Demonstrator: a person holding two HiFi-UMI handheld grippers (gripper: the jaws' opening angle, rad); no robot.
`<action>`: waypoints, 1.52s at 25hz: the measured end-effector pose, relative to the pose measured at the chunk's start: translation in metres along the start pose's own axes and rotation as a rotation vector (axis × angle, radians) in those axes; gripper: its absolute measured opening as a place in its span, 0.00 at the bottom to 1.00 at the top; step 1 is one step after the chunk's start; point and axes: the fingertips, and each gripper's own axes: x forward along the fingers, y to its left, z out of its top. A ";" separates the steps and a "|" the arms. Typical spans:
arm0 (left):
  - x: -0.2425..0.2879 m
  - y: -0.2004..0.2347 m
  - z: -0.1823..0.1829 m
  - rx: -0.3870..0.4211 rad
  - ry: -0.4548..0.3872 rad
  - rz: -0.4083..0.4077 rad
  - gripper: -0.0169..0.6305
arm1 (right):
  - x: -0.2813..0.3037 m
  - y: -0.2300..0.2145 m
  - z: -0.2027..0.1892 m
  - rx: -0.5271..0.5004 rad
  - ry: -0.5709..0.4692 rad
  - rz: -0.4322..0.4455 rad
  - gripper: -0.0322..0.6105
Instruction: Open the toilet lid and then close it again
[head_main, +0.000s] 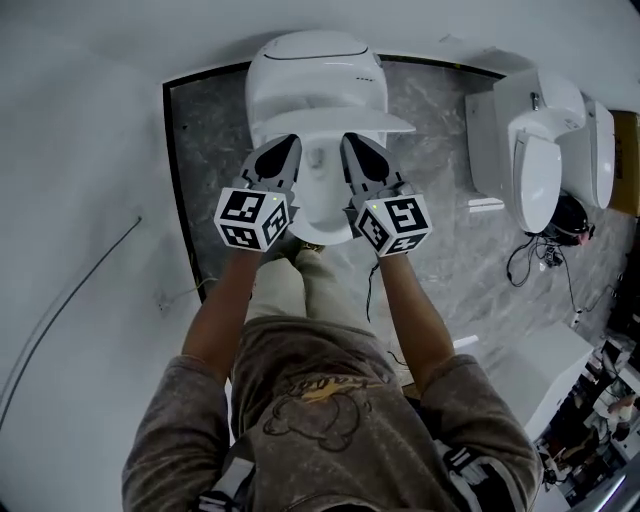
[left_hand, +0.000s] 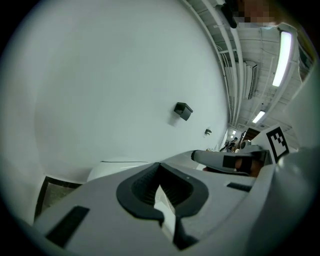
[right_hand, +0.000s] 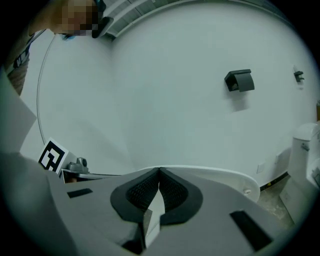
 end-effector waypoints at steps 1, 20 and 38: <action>0.007 0.006 0.006 0.001 -0.001 -0.002 0.04 | 0.010 -0.004 0.005 -0.004 0.004 -0.001 0.09; 0.070 0.059 0.091 0.052 0.092 -0.075 0.04 | 0.104 -0.026 0.072 0.016 0.037 -0.063 0.09; 0.129 0.079 0.151 0.145 0.073 -0.072 0.05 | 0.134 -0.094 0.121 0.033 0.030 -0.096 0.12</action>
